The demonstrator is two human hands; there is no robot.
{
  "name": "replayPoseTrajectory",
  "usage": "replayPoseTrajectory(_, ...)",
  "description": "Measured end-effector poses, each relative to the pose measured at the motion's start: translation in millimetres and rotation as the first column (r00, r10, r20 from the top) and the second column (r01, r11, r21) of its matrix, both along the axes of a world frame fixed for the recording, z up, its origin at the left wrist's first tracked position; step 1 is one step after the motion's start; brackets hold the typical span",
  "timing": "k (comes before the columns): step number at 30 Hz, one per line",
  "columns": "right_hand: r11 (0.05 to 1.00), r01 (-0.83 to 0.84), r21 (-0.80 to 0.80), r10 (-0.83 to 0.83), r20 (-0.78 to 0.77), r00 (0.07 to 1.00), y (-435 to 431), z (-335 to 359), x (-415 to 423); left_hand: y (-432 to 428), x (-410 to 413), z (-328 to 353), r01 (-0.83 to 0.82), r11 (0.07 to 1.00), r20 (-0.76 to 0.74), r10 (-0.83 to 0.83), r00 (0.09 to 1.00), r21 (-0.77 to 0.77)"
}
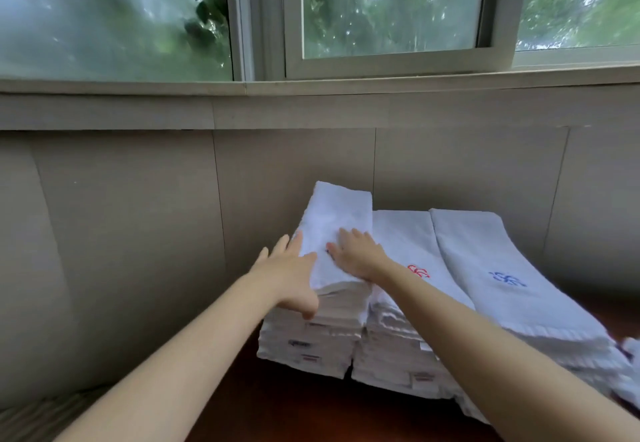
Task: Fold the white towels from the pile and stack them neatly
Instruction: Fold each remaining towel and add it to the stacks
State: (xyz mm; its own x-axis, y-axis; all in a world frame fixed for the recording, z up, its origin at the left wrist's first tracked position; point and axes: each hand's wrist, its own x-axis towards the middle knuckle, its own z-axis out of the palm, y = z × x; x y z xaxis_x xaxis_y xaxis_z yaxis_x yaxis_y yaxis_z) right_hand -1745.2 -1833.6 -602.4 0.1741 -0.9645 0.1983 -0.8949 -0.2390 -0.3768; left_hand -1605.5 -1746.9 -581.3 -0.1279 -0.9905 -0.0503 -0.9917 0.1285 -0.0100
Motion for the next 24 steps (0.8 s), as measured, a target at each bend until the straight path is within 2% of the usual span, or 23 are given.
replayPoseTrajectory(2,0.996,-0.078,0.046,0.079,-0.024,0.997,2.9,-6.8,-4.3,0.0,2.3,-12.0,0.05,0.997,0.103,-0.043,0.994,-0.065)
replayPoseTrajectory(7,0.955,-0.278,0.102,0.287,-0.092,0.954,29.8,-10.4,-17.9,1.8,19.9,-26.5,0.004,0.985,0.101,0.014,0.995,-0.174)
replayPoseTrajectory(12,0.911,-0.403,0.086,0.412,-0.155,0.898,79.1,-15.4,-29.0,15.7,20.0,-45.9,0.062,0.92,0.143,-0.007,0.99,-0.387)
replayPoseTrajectory(18,0.909,-0.404,0.101,0.415,-0.129,0.901,139.6,-8.7,-54.3,47.8,-0.4,-61.9,0.042,0.873,0.138,0.029,0.99,-0.485)
replayPoseTrajectory(24,0.961,-0.273,0.043,0.273,0.006,0.962,208.4,-14.9,-124.3,90.5,-43.1,-54.6,0.129,0.881,0.059,-0.114,0.992,-0.455)
